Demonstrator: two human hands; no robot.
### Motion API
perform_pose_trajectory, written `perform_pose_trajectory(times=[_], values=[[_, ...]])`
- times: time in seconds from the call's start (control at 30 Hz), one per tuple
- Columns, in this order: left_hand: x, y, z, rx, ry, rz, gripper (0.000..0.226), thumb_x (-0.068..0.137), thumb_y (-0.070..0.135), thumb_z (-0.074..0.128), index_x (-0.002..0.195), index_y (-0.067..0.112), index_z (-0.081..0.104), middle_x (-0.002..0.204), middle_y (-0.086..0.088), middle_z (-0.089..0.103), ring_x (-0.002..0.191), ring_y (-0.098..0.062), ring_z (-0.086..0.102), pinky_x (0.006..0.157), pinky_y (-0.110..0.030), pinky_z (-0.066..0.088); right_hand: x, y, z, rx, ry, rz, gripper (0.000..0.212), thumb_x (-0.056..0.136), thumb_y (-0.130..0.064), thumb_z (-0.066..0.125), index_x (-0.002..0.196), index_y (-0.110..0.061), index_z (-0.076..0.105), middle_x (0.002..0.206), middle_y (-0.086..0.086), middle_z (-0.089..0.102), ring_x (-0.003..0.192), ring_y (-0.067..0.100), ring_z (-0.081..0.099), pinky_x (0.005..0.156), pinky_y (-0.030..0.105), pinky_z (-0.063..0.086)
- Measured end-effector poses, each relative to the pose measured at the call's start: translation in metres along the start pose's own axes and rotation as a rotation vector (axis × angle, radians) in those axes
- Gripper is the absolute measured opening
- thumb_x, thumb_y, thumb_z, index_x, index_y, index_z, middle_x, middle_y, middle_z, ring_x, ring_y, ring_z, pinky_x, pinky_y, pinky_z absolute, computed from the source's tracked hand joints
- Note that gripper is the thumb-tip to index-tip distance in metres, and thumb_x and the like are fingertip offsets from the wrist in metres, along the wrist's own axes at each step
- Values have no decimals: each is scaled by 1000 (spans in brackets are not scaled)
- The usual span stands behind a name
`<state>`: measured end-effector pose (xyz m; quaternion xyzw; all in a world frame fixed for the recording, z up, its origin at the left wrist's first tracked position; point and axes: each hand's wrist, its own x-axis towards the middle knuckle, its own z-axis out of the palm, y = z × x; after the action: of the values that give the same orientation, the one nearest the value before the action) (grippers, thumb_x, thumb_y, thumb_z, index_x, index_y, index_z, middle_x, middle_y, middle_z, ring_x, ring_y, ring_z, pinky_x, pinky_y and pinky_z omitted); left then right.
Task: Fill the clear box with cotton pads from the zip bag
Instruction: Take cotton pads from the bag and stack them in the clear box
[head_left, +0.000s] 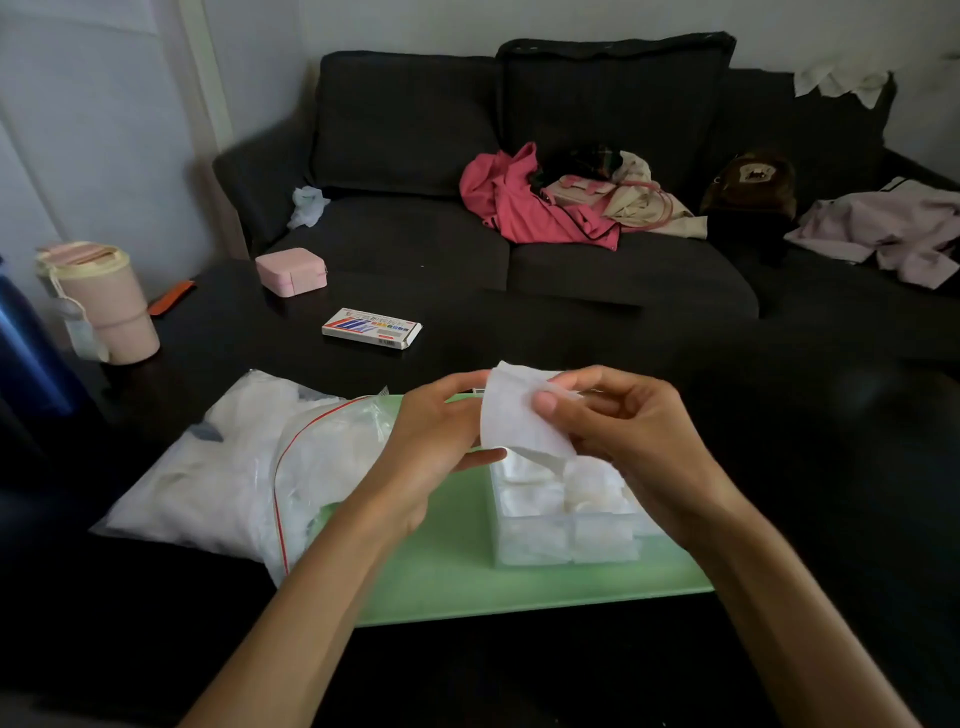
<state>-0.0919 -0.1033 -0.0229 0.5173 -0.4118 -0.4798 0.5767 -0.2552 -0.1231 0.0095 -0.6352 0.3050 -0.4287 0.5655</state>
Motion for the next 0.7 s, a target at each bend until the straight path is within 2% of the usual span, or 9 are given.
perform_pose_trajectory(times=[0.07,0.13,0.23,0.3,0.4,0.5,0.57,0.63,0.7], values=[[0,1,2,-33,3,-38,23,86,13,61,105,23,69,94,-5,74,85,-17,71,60,-22,55,4,6,0,-234,181,-86,9,70,-22,77,77,-18,75,74,1,73,65,13,68,54,20,53],[1,3,3,-75,1,-72,22,88,13,59,107,20,69,99,-8,72,83,-20,70,60,-24,56,6,12,-3,-342,290,-126,6,72,-19,78,77,-21,74,71,-1,72,61,14,66,51,19,51],[1,7,4,-125,-50,-99,22,90,19,59,109,16,68,95,-6,72,79,-18,70,64,-30,59,7,17,-5,-421,358,-162,9,72,-23,79,75,-29,72,71,-2,70,62,16,64,51,22,53],[0,8,6,-133,-84,-110,26,87,32,61,107,18,70,94,-4,74,80,-17,72,67,-32,59,8,19,-4,-465,374,-178,13,72,-25,78,76,-33,70,72,-3,68,63,15,63,54,22,53],[0,6,8,-25,-65,-68,26,83,33,67,106,22,68,93,-1,74,80,-14,72,63,-26,57,10,20,-6,-552,377,-110,34,72,-27,78,101,-34,62,85,-9,61,71,7,59,60,15,50],[1,2,9,80,-27,27,19,86,21,65,104,29,64,83,10,74,77,-4,70,62,-18,56,12,18,-12,-273,219,239,54,80,-28,72,126,-26,46,107,-7,58,92,8,59,75,21,51],[-1,1,12,127,-50,99,16,89,19,62,96,33,63,80,16,73,76,1,68,63,-12,53,10,17,-16,-143,139,350,51,84,-27,68,130,-18,48,113,1,63,99,15,63,83,30,54],[-4,0,15,160,-76,160,15,90,17,61,94,31,65,80,13,74,75,2,68,63,-9,49,8,18,-19,-159,114,328,45,86,-25,66,128,-18,51,113,4,66,101,18,64,84,32,55],[-6,0,20,199,-78,195,11,89,17,61,95,24,68,80,8,75,73,1,69,61,-7,47,7,18,-24,-226,103,278,39,86,-22,66,123,-22,54,112,4,65,99,18,65,79,29,57]])
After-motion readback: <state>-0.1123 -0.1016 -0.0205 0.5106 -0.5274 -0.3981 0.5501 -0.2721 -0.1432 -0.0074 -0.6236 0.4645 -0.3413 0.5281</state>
